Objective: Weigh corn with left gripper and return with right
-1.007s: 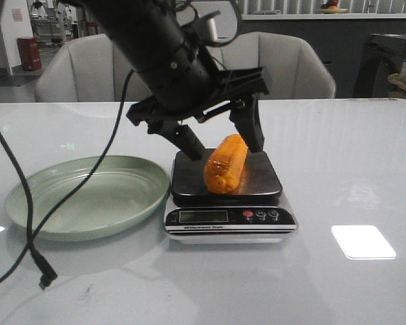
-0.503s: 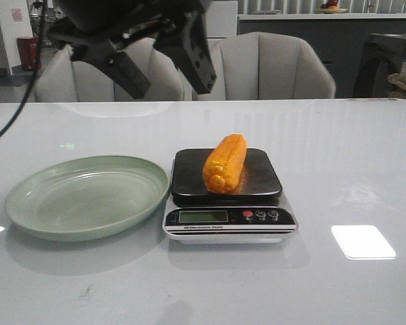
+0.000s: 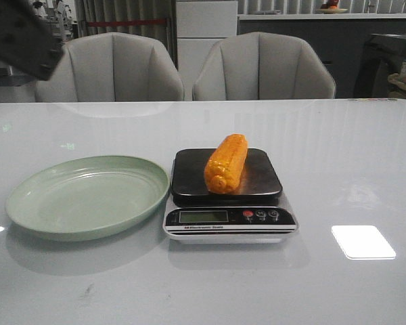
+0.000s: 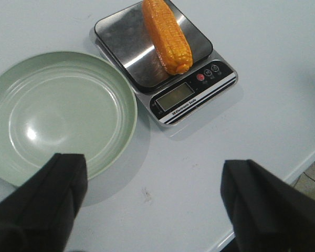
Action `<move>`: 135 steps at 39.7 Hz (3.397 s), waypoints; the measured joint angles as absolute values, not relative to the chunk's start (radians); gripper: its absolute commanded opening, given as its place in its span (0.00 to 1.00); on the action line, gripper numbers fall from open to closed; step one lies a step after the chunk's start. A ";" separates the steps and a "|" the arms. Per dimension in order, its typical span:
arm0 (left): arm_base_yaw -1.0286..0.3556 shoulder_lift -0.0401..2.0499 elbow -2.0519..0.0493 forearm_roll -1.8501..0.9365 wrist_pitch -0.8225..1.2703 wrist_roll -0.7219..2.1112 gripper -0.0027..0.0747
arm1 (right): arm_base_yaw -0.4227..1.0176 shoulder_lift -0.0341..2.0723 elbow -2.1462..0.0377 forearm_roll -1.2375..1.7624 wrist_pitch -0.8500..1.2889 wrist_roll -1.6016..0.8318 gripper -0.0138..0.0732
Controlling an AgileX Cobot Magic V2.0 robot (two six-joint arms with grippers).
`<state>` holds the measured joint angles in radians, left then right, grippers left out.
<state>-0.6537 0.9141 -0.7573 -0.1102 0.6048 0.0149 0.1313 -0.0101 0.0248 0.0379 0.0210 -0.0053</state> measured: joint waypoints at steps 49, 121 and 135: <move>-0.654 0.113 -0.410 -0.033 0.655 0.041 0.18 | 0.131 0.085 -0.140 0.038 0.007 -0.005 0.34; -0.654 0.113 -0.410 -0.033 0.655 0.041 0.18 | 0.483 1.626 -1.287 0.238 0.741 0.290 0.85; -0.654 0.113 -0.409 -0.033 0.655 0.041 0.18 | 0.546 1.901 -1.553 0.053 0.894 0.616 0.85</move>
<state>-0.6537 0.1128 -0.4094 -0.0334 0.6552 0.0411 0.5458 1.9010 -1.5527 0.0533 0.8936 0.6159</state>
